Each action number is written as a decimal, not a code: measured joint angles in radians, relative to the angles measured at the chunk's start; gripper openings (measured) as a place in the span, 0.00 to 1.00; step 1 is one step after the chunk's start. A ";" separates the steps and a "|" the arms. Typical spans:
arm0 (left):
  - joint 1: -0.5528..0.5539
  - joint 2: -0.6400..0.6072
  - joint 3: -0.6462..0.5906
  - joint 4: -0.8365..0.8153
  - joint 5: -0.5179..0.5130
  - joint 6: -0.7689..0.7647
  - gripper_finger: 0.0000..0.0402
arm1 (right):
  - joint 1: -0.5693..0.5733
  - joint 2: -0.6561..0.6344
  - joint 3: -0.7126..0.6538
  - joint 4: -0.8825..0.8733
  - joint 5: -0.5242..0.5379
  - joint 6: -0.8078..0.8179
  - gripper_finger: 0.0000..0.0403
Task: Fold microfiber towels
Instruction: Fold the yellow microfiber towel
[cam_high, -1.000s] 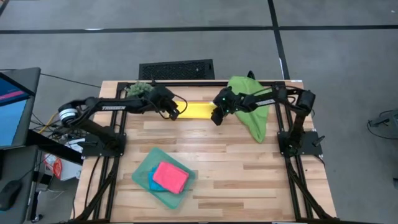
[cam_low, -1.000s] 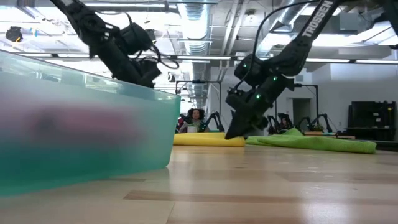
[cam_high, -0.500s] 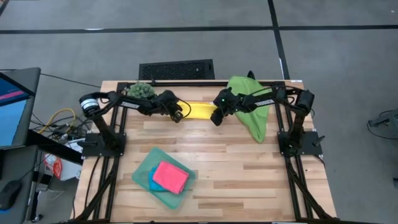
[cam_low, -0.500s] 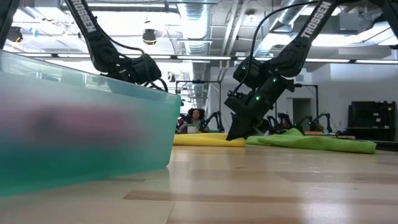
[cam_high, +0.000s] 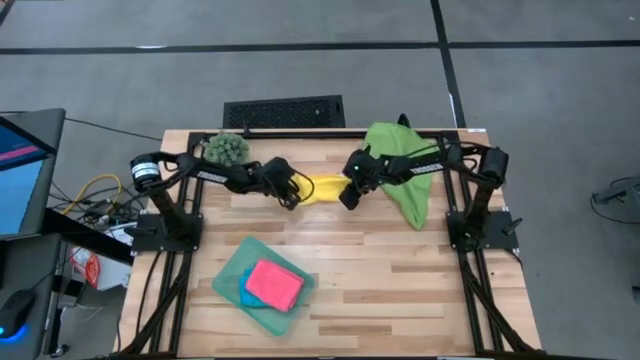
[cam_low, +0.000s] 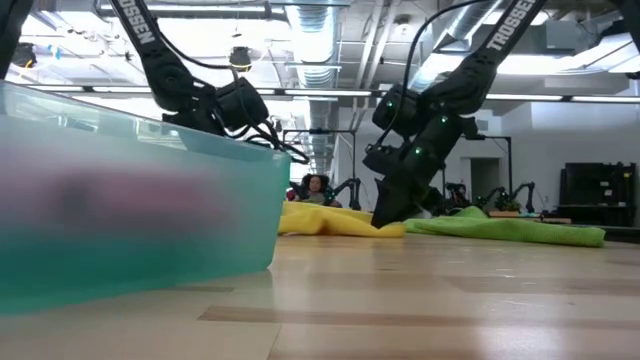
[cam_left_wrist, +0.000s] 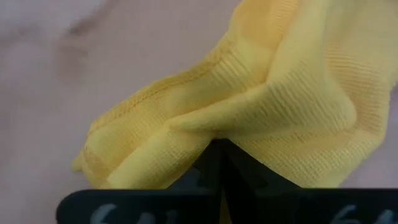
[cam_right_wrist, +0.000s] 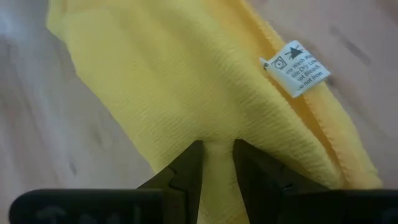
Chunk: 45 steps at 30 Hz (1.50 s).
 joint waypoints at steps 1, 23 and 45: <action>-0.020 0.000 0.000 -0.005 0.001 -0.026 0.00 | 0.008 -0.001 0.001 -0.017 0.000 0.001 0.30; -0.467 0.009 -0.018 0.153 -0.103 -0.364 0.00 | 0.358 -0.240 -0.186 -0.217 0.066 0.418 0.30; -0.396 0.013 0.135 0.271 -0.013 -0.048 0.14 | 0.417 -0.424 -0.199 -0.221 0.343 0.410 0.30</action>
